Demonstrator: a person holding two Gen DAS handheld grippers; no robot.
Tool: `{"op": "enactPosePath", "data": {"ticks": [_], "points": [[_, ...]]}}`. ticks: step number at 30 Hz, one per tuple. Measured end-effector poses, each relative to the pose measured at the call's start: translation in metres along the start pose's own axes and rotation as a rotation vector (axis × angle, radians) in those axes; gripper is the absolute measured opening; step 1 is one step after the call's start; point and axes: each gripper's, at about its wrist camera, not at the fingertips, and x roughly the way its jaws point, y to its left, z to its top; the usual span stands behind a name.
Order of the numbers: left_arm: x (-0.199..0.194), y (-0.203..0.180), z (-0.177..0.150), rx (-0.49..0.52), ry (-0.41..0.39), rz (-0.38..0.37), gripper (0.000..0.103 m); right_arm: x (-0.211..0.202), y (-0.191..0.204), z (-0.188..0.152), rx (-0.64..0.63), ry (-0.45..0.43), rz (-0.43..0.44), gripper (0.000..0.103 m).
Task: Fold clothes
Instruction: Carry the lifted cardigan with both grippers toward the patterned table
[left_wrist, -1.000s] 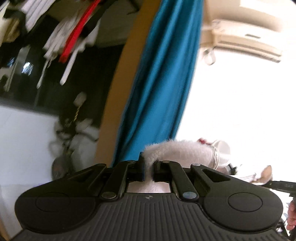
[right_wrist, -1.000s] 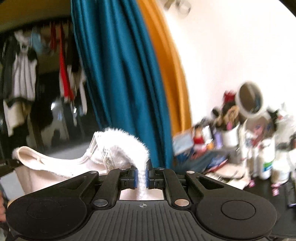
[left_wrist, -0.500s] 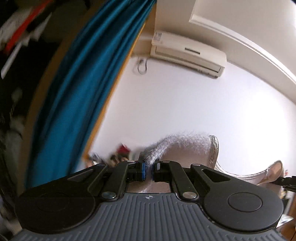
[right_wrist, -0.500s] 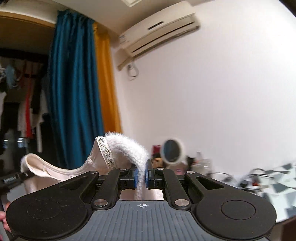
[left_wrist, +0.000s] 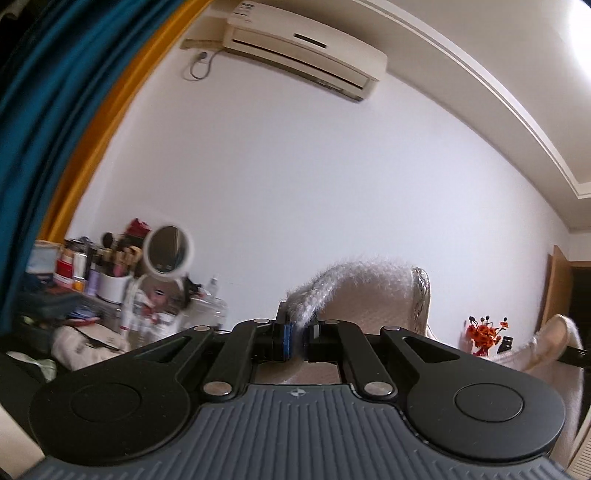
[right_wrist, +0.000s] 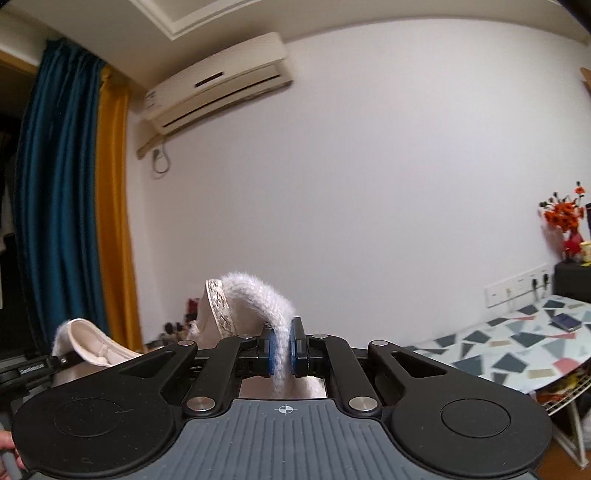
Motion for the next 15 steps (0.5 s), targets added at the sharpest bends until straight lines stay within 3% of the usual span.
{"op": "enactPosePath", "data": {"ticks": [8, 15], "points": [[0.077, -0.131, -0.06, -0.037, 0.03, 0.106, 0.006, 0.002, -0.167, 0.047, -0.022, 0.047, 0.096, 0.004], [0.144, -0.212, -0.068, -0.007, -0.023, 0.067, 0.006, 0.03, -0.283, 0.095, -0.045, 0.022, 0.082, 0.003]]}}
